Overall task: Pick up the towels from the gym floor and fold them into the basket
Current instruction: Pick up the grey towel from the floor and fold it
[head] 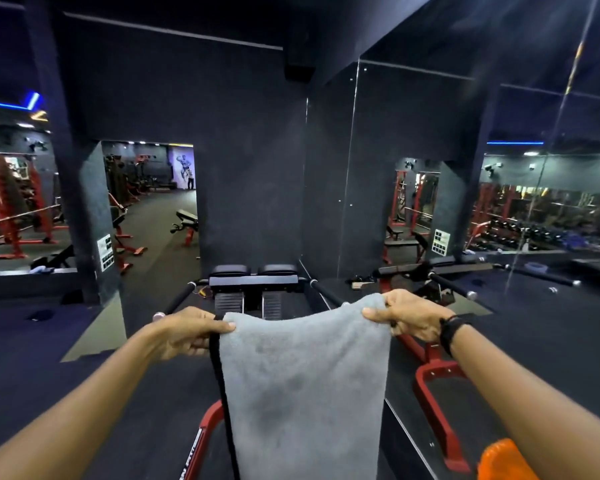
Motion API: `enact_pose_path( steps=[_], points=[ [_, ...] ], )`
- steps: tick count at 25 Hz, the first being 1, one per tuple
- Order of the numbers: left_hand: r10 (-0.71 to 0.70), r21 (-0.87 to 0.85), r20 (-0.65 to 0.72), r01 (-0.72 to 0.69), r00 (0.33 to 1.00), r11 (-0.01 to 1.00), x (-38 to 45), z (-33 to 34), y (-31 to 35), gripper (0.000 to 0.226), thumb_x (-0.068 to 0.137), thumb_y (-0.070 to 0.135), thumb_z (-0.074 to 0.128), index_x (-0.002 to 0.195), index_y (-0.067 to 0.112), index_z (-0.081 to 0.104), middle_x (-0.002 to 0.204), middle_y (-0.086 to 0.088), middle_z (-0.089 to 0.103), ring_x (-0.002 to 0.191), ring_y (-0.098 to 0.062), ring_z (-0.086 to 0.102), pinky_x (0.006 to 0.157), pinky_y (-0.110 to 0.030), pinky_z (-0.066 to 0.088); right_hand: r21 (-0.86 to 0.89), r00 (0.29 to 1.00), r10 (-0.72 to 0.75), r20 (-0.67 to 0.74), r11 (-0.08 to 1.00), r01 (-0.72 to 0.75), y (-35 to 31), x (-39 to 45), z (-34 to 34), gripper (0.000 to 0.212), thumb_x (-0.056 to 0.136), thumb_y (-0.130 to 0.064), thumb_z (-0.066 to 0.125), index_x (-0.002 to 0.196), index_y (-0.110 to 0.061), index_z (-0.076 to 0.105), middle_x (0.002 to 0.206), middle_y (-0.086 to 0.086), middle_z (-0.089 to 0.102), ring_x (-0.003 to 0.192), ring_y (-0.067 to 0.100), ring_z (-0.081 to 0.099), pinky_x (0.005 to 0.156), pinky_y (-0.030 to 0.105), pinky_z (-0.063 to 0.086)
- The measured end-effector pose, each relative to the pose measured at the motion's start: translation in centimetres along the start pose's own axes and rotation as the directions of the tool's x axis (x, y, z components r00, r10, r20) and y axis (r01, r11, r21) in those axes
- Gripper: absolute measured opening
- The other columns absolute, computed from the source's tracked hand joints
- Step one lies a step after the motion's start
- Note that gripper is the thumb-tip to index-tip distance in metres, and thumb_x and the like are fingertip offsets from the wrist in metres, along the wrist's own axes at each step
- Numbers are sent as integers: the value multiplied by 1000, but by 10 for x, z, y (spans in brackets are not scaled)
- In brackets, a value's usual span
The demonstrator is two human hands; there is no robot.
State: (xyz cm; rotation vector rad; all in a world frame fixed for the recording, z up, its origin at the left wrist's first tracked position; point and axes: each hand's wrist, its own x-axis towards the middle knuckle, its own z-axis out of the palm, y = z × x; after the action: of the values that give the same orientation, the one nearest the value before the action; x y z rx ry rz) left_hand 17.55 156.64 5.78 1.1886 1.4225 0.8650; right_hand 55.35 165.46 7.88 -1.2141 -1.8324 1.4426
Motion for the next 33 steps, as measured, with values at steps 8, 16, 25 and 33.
enact_pose_path(
  steps=[8, 16, 25, 33],
  points=[
    [207, 128, -5, -205, 978, 970, 5, 13, 13, 52, 60, 32, 90, 102, 14, 66, 87, 5, 74, 75, -10, 67, 65, -25, 50, 44, 994, -99, 55, 994, 97, -12, -3, 1, 61, 50, -33, 92, 102, -10, 72, 110, 12, 71, 96, 23, 66, 76, 34, 52],
    [140, -105, -122, -153, 983, 983, -5, 13, 34, 24, 71, 27, 80, 76, 14, 60, 60, 3, 62, 50, -6, 56, 50, -20, 46, 206, 989, -52, -140, 975, 80, -21, 3, 5, 19, 87, -10, 65, 106, -6, 66, 97, 5, 71, 79, 9, 67, 66, 20, 53],
    [66, 67, -156, -56, 985, 996, -9, -8, 22, 13, 80, 21, 74, 77, 14, 63, 76, 0, 67, 65, -9, 60, 59, -22, 46, 140, 1000, -18, 4, 990, 17, -9, -4, 6, 18, 90, -13, 59, 105, -3, 64, 100, 9, 67, 83, 15, 65, 76, 25, 57],
    [268, -55, -123, -276, 956, 960, -13, 0, 58, 40, 66, 30, 84, 92, 6, 66, 85, -7, 74, 71, -13, 69, 69, -26, 57, 298, 985, -167, -34, 939, 169, -44, -13, -4, 34, 74, -29, 68, 103, -12, 68, 97, 1, 74, 85, 10, 70, 69, 26, 58]
  ],
)
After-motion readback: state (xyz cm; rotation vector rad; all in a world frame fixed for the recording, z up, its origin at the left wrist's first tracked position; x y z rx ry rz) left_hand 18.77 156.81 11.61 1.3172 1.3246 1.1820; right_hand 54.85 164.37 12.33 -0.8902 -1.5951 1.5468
